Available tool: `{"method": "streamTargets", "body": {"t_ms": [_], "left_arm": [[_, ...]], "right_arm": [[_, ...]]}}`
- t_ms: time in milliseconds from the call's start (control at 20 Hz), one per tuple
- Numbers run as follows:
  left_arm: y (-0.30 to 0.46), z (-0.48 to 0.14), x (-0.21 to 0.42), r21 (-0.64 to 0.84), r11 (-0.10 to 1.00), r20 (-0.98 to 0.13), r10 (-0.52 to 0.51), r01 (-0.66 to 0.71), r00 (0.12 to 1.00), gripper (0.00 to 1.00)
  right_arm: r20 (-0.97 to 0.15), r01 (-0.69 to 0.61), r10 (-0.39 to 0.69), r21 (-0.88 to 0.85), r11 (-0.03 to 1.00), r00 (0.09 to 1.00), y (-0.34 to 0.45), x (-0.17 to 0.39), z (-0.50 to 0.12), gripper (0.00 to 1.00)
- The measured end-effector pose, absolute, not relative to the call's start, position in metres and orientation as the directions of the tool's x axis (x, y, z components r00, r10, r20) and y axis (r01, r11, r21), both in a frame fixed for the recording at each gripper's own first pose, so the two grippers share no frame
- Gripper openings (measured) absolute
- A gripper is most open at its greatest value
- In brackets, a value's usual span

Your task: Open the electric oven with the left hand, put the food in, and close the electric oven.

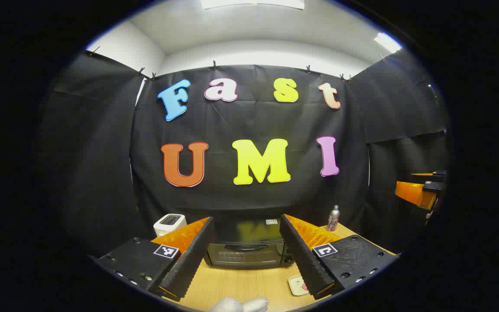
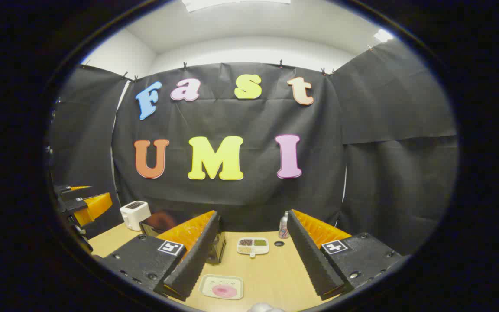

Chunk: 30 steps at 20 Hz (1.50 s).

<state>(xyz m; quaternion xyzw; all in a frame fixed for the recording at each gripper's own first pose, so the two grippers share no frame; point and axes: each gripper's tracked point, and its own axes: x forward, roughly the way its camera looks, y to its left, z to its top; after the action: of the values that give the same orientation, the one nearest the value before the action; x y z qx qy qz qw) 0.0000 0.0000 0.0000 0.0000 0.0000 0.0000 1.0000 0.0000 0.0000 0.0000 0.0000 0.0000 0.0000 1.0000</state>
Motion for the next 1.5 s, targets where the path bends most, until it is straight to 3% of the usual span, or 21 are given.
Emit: {"method": "streamTargets", "body": {"t_ms": [200,900,1500], "left_arm": [[0.001,0.001,0.002,0.009,1.000,0.006,0.003,-0.003,1.000,0.96],[0.001,-0.017,0.026,0.021,1.000,0.000,-0.005,0.005,1.000,0.96],[-0.016,-0.076,0.121,0.009,0.998,-0.070,-0.064,0.065,0.996,0.96]], "right_arm": [[0.012,0.002,-0.002,-0.003,1.000,1.000,-0.002,-0.003,0.003,1.00],[-0.014,0.025,-0.025,-0.019,1.000,1.000,-0.008,-0.003,-0.001,0.96],[-0.071,0.102,-0.105,-0.039,0.994,0.992,-0.028,-0.015,-0.008,1.00]]}}
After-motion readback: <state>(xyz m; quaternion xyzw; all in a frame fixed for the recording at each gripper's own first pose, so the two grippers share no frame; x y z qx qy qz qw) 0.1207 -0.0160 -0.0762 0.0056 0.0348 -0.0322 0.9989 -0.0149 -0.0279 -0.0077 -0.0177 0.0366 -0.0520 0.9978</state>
